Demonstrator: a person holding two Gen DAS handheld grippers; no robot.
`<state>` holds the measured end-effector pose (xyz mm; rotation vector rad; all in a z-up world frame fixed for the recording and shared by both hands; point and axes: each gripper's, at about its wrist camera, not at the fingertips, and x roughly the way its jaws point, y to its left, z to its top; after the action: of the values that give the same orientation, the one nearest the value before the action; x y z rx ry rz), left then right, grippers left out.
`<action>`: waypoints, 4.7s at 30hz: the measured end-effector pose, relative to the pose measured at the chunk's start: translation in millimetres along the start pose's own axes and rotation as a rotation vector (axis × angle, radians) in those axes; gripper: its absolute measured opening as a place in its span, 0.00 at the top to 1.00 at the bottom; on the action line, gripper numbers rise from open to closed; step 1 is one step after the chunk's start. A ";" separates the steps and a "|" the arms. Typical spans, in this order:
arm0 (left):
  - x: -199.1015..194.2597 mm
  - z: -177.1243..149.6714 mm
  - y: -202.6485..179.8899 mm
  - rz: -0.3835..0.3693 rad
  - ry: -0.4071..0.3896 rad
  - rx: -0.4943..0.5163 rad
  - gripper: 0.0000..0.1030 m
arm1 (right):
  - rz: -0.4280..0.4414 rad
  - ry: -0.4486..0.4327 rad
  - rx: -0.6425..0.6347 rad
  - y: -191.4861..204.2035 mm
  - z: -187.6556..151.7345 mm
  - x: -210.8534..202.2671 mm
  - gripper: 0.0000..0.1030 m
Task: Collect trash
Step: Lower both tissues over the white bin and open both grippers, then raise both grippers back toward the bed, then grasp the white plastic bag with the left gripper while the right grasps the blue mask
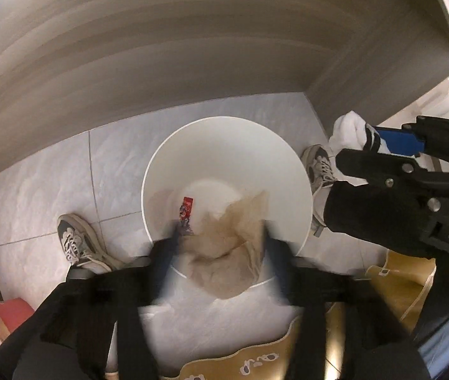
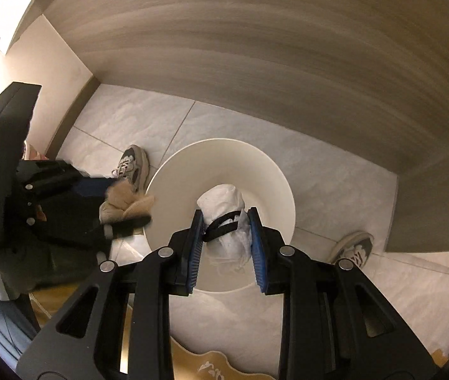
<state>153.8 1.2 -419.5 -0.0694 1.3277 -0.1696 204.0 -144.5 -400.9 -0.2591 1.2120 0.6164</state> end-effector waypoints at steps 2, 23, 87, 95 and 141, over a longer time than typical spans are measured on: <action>-0.4 1.8 -0.7 0.052 -0.016 -0.005 0.06 | -0.004 0.014 -0.005 -0.7 -0.2 6.8 0.75; -71.5 -17.7 38.5 0.106 -0.108 -0.085 0.06 | -0.101 0.039 -0.064 27.6 3.2 28.9 0.07; -343.6 308.0 4.1 0.044 -0.563 0.177 0.41 | -0.212 -0.653 -0.010 -11.9 193.3 -343.1 0.05; -345.3 302.8 -1.3 0.097 -0.568 0.172 0.49 | -0.232 -0.629 -0.003 -19.3 204.3 -334.2 0.05; -436.7 94.6 9.5 0.092 -0.660 0.098 0.50 | -0.199 -0.542 -0.116 79.4 159.8 -354.4 0.69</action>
<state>145.6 77.2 20.8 0.0192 0.6620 -0.1181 209.4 -107.8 -5.9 -0.2831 0.6215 0.5374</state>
